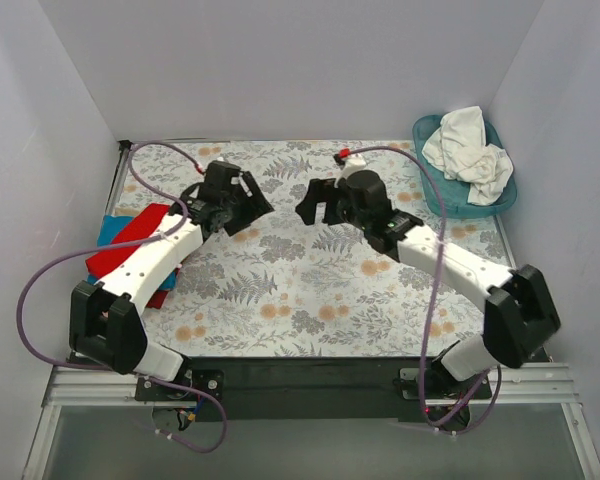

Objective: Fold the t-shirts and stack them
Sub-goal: Reset both grippers

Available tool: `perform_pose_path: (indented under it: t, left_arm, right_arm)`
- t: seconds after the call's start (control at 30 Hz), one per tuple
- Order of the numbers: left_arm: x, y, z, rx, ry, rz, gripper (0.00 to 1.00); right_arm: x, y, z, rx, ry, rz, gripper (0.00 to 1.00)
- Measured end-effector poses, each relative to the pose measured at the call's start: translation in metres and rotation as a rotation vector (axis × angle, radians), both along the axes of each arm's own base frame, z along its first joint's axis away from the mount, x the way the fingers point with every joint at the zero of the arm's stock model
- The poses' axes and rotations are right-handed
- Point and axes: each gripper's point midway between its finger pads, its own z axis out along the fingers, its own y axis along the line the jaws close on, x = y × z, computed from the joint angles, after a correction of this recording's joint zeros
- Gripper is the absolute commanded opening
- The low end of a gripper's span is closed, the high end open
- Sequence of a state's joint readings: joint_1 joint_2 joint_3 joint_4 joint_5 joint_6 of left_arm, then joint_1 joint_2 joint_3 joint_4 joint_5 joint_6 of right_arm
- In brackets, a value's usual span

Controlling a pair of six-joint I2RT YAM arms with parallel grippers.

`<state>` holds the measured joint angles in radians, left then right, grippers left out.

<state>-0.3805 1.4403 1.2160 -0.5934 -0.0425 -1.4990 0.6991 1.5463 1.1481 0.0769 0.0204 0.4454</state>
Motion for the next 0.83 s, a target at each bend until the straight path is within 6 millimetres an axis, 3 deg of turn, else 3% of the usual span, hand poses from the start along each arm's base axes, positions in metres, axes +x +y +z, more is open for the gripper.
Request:
perform_pose_path:
  t: [0.07, 0.17, 0.4, 0.57, 0.83]
  left_arm:
    - [-0.007, -0.029, -0.003, -0.011, -0.023, -0.078, 0.71]
    - [-0.019, -0.054, -0.008, -0.021, -0.044, -0.156, 0.71]
    - [-0.035, -0.053, -0.021, 0.003, -0.060, -0.232, 0.71]
    - [-0.040, -0.058, 0.000, -0.030, -0.135, -0.289, 0.71]
    - [-0.046, -0.058, -0.004, -0.033, -0.135, -0.312, 0.71]
  right_arm:
    - [-0.013, -0.028, 0.009, -0.010, -0.028, -0.055, 0.98]
    - [-0.037, -0.061, 0.018, -0.019, -0.056, -0.118, 0.98]
    - [-0.084, -0.131, -0.009, -0.086, -0.043, -0.253, 0.98]
    - [-0.095, -0.154, -0.034, -0.149, 0.000, -0.315, 0.98]
    - [-0.095, -0.164, -0.039, -0.191, 0.002, -0.345, 0.98]
